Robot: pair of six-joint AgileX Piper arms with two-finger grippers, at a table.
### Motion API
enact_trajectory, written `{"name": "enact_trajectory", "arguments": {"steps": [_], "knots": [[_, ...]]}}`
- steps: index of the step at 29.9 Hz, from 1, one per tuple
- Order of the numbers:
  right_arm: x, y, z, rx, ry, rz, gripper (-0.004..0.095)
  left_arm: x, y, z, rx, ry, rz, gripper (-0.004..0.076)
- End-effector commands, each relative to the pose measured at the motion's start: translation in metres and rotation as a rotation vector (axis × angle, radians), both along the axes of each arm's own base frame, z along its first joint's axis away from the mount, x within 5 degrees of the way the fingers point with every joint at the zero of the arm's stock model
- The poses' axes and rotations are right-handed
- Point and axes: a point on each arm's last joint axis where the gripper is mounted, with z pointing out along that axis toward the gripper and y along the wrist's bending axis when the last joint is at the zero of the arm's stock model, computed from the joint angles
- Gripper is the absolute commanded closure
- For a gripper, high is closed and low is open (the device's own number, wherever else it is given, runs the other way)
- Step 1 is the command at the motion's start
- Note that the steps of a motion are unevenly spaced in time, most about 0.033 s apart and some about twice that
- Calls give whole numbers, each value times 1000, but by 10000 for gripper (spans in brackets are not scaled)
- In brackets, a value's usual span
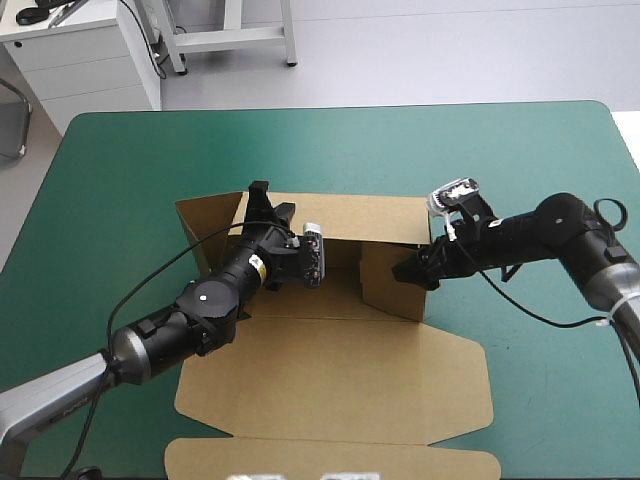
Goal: Fold the box
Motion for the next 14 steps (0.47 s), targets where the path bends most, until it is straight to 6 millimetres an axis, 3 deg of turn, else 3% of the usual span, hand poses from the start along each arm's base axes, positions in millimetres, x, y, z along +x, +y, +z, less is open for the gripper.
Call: {"name": "enact_trajectory", "arguments": {"steps": [1, 8, 14], "knots": [[0, 12, 21, 41, -136, -29, 194, -1, 4, 4, -65, 30, 54, 731], [4, 11, 19, -22, -179, -70, 490, -2, 4, 4, -89, 41, 63, 731], [8, 10, 21, -20, -218, -105, 808, -3, 0, 3, -108, 53, 29, 731]]}}
